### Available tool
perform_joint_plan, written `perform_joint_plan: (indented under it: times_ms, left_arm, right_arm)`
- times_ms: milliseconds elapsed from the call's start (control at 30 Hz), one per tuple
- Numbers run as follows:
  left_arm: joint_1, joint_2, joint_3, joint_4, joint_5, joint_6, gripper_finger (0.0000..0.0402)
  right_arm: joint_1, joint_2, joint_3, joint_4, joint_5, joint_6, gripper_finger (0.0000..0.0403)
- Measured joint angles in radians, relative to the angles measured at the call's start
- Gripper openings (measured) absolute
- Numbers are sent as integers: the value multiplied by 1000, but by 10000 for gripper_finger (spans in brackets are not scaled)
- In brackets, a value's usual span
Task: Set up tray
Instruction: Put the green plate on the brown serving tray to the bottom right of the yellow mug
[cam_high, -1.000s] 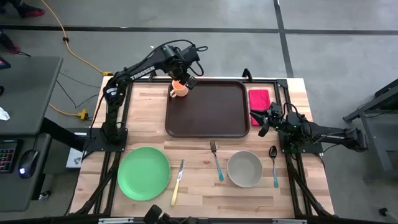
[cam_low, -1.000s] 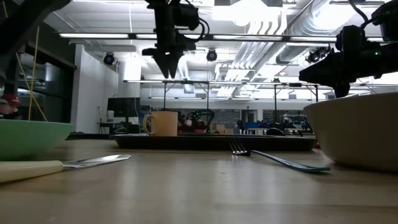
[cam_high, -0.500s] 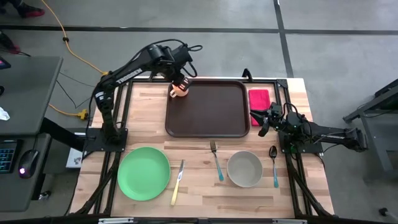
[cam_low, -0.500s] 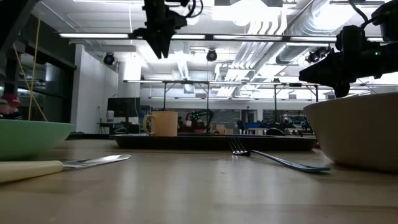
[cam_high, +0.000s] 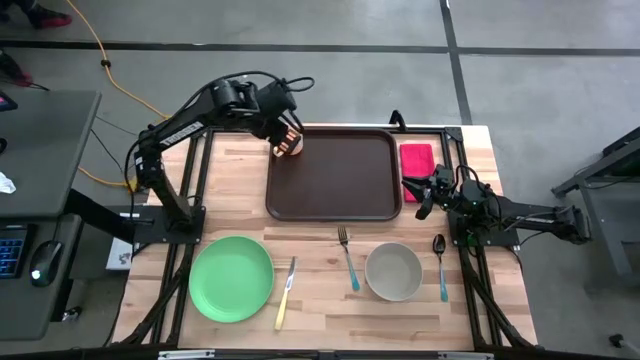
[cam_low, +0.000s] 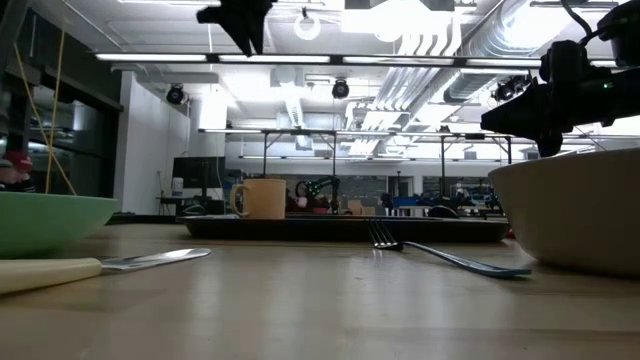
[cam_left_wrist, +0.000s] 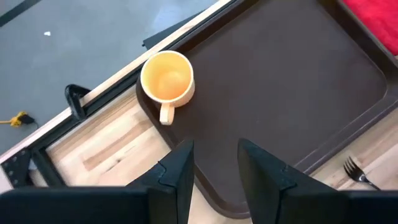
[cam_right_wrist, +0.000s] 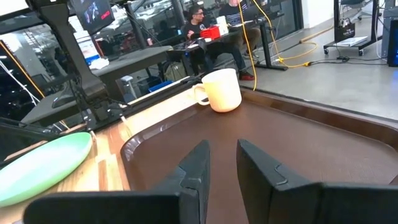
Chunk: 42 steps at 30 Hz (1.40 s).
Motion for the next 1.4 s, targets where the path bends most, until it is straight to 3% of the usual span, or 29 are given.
perform_joint_plan:
  times_ms: [833,1033,1167,1400]
  left_arm:
    - [-333,-77,-1,-43,-28,-285,152]
    - [-408,-81,-7,-39,-90,-343,152]
    - [-438,-126,-105,-41,-99,-434,152]
    - [-450,-273,-415,-46,-51,-661,152]
  right_arm:
    - [0,0,0,-1,-21,0,57]
    - [0,0,0,0,-21,0,57]
    - [0,0,0,0,-21,0,57]
    - [0,0,0,0,-21,0,57]
